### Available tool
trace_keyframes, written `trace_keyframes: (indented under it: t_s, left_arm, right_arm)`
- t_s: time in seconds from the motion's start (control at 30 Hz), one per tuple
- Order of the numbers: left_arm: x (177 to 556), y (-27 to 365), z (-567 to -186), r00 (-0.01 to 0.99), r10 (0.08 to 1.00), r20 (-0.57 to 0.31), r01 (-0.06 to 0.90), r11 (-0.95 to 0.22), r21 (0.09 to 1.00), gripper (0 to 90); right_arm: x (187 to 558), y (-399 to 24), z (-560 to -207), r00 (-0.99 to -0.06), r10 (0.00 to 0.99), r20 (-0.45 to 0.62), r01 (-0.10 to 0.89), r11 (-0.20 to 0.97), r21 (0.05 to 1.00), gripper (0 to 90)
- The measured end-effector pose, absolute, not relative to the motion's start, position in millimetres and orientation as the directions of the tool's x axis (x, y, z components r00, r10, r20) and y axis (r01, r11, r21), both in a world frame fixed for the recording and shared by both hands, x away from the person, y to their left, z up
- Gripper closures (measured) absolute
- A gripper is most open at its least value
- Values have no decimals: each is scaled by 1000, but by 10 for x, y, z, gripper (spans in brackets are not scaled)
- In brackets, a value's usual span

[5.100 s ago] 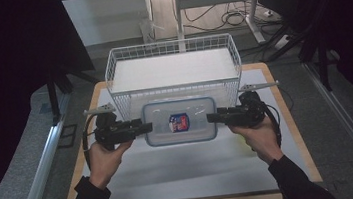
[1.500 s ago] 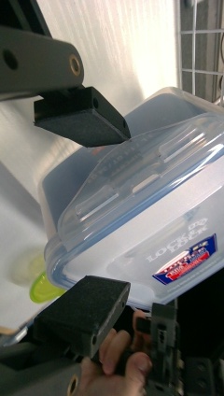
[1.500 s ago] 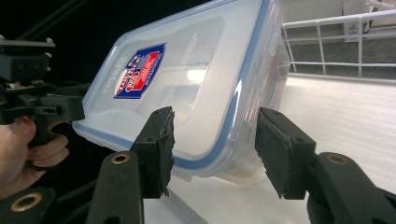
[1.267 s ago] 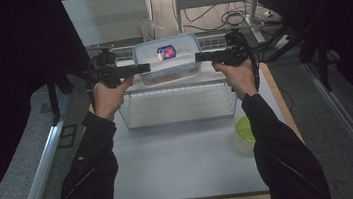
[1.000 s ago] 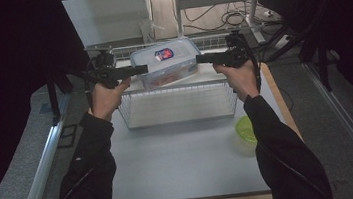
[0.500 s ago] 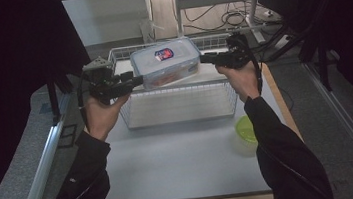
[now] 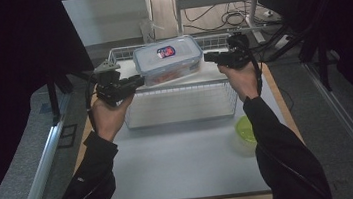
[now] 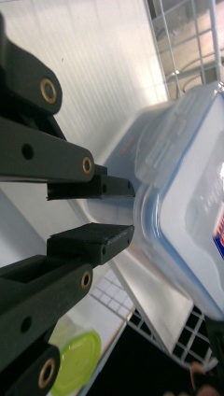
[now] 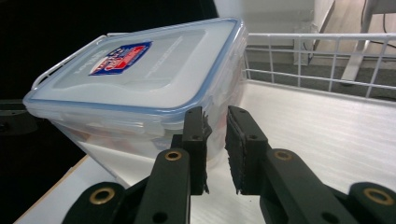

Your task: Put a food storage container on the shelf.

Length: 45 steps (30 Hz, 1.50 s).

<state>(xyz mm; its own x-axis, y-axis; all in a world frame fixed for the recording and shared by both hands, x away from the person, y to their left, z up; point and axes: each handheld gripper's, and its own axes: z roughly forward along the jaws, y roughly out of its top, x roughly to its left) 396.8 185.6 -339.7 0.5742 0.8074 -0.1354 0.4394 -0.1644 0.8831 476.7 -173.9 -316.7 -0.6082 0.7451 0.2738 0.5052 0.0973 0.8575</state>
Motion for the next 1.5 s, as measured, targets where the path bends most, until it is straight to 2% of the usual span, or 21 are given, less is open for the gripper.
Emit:
trace_keyframes:
  t_s: [0.43, 0.67, 0.77, 1.13, 1.5]
  left_arm:
    - [4232, 1865, -3384, 522, 836, -168, 477, -122, 871, 748]
    - [4220, 1889, -3394, 532, 829, -173, 471, -120, 874, 734]
    - [4148, 1923, -3397, 552, 817, -166, 456, -130, 880, 686]
    - [3940, 1956, -3451, 603, 789, -114, 415, -189, 890, 407]
    - [3646, 1829, -3557, 666, 742, -76, 377, -248, 892, 264]
  right_arm:
    - [4796, -1696, -3171, -599, 758, 257, 501, 105, 859, 794]
    - [4742, -1703, -3170, -612, 753, 240, 486, 120, 866, 778]
    - [4695, -1722, -3179, -621, 752, 222, 473, 133, 871, 746]
    - [4457, -1763, -3249, -671, 718, 182, 440, 189, 878, 598]
    - [4160, -1713, -3369, -718, 685, 125, 408, 269, 872, 460]
